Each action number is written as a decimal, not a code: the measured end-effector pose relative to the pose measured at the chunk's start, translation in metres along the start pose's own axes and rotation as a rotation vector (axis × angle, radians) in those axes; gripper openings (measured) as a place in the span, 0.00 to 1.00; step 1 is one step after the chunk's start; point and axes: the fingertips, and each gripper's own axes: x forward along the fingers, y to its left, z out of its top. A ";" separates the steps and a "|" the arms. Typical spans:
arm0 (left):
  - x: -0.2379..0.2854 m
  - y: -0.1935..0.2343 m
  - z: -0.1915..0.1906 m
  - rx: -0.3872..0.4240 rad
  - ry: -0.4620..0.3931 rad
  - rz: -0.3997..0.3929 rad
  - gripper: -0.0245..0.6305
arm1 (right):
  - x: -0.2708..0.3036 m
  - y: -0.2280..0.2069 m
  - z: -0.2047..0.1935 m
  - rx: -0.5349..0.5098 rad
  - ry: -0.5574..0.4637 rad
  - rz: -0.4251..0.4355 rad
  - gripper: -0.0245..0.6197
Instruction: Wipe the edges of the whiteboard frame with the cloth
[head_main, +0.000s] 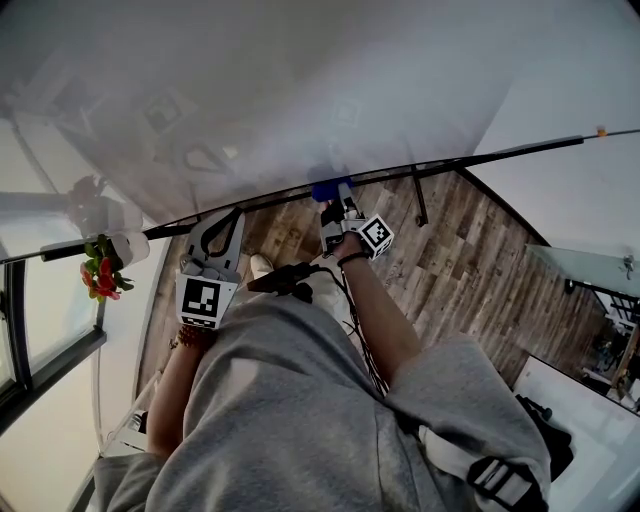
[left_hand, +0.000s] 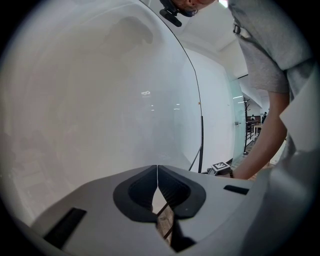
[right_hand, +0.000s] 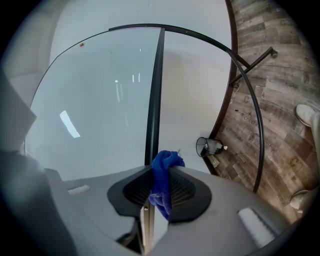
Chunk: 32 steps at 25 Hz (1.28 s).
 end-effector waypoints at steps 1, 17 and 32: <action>-0.002 0.001 0.000 -0.001 0.000 0.003 0.06 | 0.001 0.001 -0.002 -0.001 0.003 0.007 0.16; -0.033 0.021 -0.005 -0.034 -0.018 0.040 0.06 | 0.001 0.008 -0.037 0.030 0.007 -0.020 0.16; -0.056 0.036 -0.027 -0.076 0.011 0.045 0.06 | 0.002 0.007 -0.066 0.022 0.026 -0.016 0.16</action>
